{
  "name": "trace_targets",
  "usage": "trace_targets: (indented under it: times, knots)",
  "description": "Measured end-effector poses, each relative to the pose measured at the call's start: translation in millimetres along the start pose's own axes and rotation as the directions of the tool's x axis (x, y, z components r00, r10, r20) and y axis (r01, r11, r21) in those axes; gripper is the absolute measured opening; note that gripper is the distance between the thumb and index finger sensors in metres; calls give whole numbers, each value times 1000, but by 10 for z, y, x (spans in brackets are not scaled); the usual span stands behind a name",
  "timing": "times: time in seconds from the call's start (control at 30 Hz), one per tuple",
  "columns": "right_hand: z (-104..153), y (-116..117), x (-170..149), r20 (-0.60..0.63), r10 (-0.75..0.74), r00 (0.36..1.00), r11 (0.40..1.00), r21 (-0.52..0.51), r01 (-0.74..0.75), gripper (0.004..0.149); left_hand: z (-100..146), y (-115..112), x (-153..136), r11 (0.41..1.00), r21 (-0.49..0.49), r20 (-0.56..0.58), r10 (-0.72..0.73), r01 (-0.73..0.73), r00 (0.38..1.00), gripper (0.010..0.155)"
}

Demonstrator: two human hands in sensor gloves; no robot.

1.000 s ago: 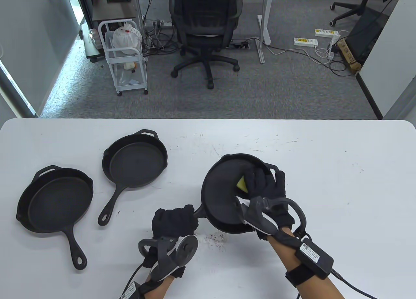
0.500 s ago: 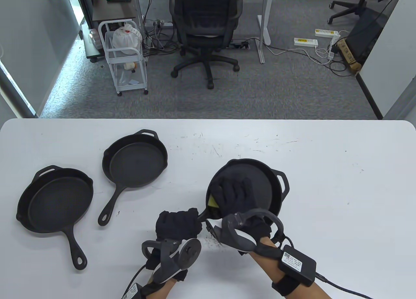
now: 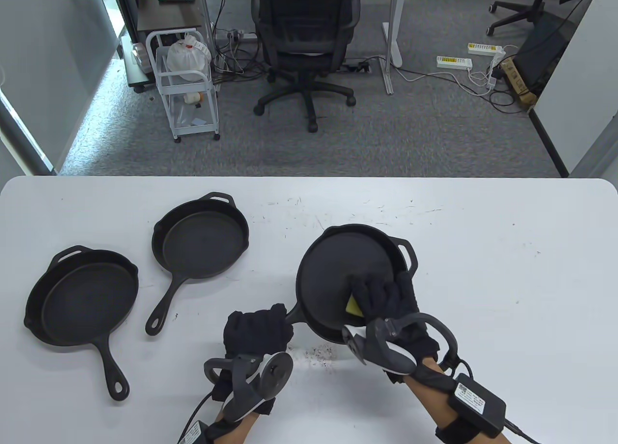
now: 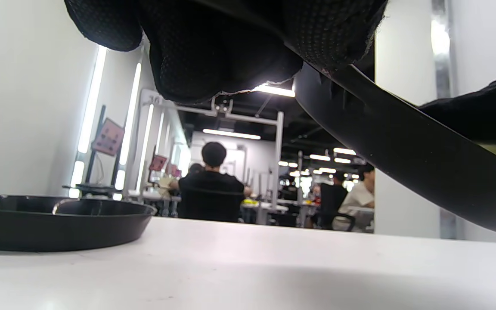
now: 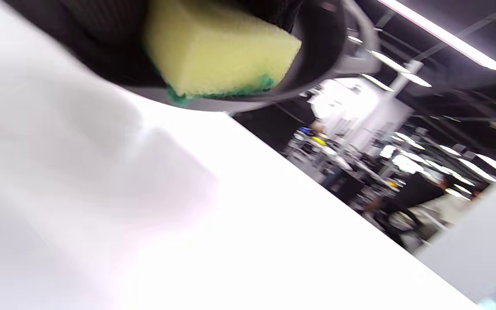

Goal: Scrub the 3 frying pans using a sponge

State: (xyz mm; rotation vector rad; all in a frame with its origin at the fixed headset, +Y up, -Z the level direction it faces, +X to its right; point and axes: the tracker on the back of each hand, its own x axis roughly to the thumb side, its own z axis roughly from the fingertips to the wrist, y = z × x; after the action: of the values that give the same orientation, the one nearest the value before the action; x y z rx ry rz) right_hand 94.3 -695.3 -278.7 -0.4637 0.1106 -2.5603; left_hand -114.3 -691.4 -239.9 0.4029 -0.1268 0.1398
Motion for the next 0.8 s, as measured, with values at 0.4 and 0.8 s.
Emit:
trace_targets:
  times: [0.4, 0.8]
  knots:
    - [-302, -240, -8, -141, -160, 977, 985, -92, 148, 81, 78, -11, 159, 999, 2, 104, -46, 46, 994, 56]
    - [-101, 156, -186, -66, -29, 997, 1000, 0, 29, 83, 55, 44, 83, 989, 90, 34, -119, 115, 992, 56]
